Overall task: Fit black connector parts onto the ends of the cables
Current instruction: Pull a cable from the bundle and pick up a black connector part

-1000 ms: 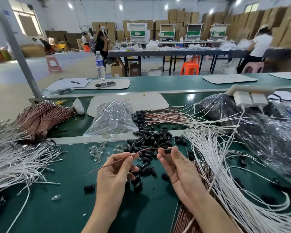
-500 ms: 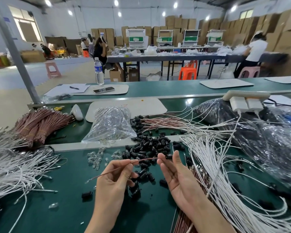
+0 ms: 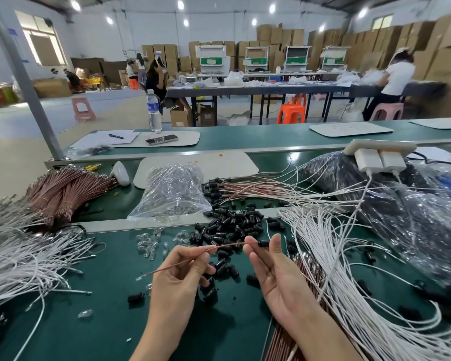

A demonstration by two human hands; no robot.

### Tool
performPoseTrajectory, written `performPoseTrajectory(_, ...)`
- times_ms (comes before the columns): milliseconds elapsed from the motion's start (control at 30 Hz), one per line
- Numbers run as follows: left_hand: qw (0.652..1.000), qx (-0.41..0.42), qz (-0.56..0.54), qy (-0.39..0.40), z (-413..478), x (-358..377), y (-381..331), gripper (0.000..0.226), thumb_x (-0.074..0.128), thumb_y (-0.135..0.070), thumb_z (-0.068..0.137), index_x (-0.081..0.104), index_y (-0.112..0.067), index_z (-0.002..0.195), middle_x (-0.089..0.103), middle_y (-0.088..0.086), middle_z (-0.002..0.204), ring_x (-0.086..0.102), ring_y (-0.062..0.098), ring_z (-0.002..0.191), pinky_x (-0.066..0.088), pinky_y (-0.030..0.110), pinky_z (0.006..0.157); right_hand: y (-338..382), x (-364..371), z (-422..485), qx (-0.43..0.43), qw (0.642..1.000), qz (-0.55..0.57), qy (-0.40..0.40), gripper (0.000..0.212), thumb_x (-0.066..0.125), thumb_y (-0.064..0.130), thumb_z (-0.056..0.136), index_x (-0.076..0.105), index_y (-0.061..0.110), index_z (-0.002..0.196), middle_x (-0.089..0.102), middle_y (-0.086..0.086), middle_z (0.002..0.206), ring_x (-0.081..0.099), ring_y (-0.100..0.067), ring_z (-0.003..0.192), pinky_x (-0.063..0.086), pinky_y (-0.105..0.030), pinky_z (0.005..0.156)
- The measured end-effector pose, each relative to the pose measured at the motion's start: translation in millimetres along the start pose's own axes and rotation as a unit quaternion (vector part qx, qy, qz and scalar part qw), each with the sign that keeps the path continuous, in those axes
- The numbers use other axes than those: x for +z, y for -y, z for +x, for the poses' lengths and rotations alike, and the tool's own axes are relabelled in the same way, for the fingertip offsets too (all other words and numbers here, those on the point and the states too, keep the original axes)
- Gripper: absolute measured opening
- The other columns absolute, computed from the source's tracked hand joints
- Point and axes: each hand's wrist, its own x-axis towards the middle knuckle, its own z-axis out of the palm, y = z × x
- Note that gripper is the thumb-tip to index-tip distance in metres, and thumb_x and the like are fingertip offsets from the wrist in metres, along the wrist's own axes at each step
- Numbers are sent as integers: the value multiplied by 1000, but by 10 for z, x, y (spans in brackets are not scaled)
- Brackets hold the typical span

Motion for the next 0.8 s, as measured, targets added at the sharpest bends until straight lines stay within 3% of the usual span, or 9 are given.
performPoseTrajectory(233, 1000, 2, 7, 1, -10, 16, 5, 6, 69, -15, 86, 69, -9, 89, 78, 5, 98, 70, 19, 72, 57, 25, 62, -11, 31, -19, 7, 1000, -23, 16, 54, 64, 32, 86, 62, -11, 120, 72, -24, 115, 75, -28, 99, 61, -22, 68)
performPoseTrajectory(367, 1000, 0, 13, 6, -24, 34, -5, 10, 70, -11, 87, 73, -20, 84, 77, 6, 88, 69, 17, 70, 55, 22, 62, -31, 64, -51, 18, 999, -35, 36, 49, 63, 28, 88, 61, -10, 119, 72, -25, 116, 75, -29, 100, 62, -24, 69)
performPoseTrajectory(467, 999, -2, 31, 22, -36, 30, -13, 5, 72, -23, 83, 74, -27, 85, 77, 4, 89, 70, 17, 72, 55, 22, 64, -49, 79, -73, 29, 997, -54, 49, 32, 65, 19, 87, 64, -3, 110, 72, -26, 115, 76, -29, 94, 64, -28, 71)
performPoseTrajectory(600, 996, 7, 78, 41, -62, 36, -5, 8, 74, -35, 80, 75, -32, 88, 76, 1, 82, 70, 16, 73, 55, 24, 66, -90, 90, -77, 30, 992, -102, 65, 30, 68, 10, 82, 69, -1, 110, 73, -25, 110, 76, -25, 84, 63, -28, 68)
performPoseTrajectory(700, 994, 33, 93, 48, -82, 65, -3, 8, 74, -27, 84, 76, -33, 89, 78, -3, 91, 72, 12, 83, 55, 19, 74, -158, 108, -80, 15, 982, -174, 74, 22, 70, 7, 77, 80, 6, 96, 76, -20, 98, 75, -20, 80, 60, -24, 69)
performPoseTrajectory(800, 990, 57, 125, 41, -91, 76, -10, 14, 74, -24, 87, 75, -37, 93, 78, -8, 91, 73, 8, 87, 52, 13, 75, -162, 98, -77, -5, 977, -196, 80, 22, 69, 8, 79, 81, 9, 97, 76, -18, 103, 75, -19, 85, 59, -23, 72)
